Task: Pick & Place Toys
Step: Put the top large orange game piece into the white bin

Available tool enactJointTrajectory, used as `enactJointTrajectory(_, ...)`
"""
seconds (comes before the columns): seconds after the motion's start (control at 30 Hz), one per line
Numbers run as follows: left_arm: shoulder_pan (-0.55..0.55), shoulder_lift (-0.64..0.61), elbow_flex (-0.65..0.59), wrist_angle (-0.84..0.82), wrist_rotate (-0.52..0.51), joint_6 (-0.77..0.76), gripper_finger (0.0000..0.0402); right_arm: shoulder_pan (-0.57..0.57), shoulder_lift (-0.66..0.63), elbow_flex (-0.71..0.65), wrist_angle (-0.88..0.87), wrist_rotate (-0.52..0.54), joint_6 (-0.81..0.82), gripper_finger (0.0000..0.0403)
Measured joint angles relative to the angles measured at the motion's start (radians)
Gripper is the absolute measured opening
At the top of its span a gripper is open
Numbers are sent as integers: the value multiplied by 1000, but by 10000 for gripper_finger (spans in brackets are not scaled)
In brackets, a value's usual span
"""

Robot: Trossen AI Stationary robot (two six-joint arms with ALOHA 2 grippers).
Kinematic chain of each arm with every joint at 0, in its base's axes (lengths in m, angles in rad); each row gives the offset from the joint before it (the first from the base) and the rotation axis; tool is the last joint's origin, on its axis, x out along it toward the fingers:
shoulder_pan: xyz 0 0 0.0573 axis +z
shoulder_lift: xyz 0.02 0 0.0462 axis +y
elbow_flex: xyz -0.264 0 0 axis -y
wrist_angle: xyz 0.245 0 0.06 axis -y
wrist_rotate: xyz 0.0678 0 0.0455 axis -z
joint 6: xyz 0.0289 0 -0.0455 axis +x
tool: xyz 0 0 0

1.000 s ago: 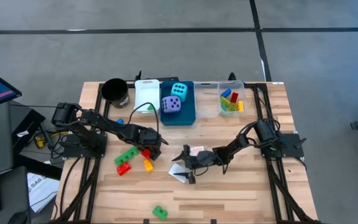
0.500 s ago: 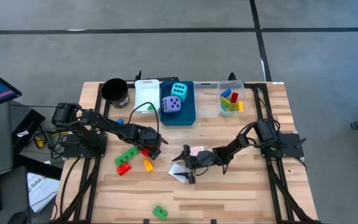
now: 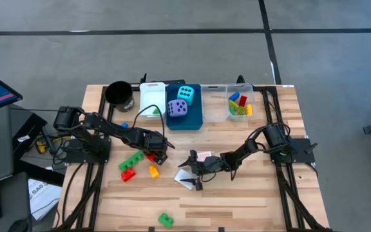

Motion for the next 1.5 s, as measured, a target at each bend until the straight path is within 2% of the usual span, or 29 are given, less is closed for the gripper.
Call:
enactJointTrajectory(0.2, 5, -59, -1, 2, 36, 18, 253, 0, 0, 0, 0, 0, 0, 299)
enactJointTrajectory(0.4, 47, -214, 0, 0, 2, 21, 253, 0, 0, 0, 1, 0, 0, 299)
enactJointTrajectory(0.5, 75, -316, 0, -12, -52, 51, 253, 0, 0, 0, 1, 0, 0, 299)
enactJointTrajectory(0.7, 171, -509, 0, -28, -236, 157, 253, 0, 0, 4, 0, 0, 0, 299)
enactJointTrajectory(0.77, 218, -552, 1, -17, -297, 205, 253, 0, 0, 7, 2, 0, 0, 299)
enactJointTrajectory(0.87, 308, -592, 1, 0, -336, 282, 253, 0, 0, 11, 5, 0, 0, 299)
enactJointTrajectory(0.97, 400, -589, 1, 37, -330, 353, 253, -1, 0, 18, 9, 0, 0, 299)
enactJointTrajectory(1.13, 527, -515, 0, 121, -250, 445, 253, -1, 0, 25, 10, 0, 0, 299)
enactJointTrajectory(1.3, 586, -409, 0, 233, -209, 516, 253, -1, 0, 26, 7, 0, -5, 299)
enactJointTrajectory(1.43, 609, -342, 0, 274, -199, 542, 253, -1, 0, 26, 5, 0, -5, 299)
enactJointTrajectory(1.5, 617, -318, 0, 271, -199, 543, 265, -1, 0, 26, 3, 0, -4, 299)
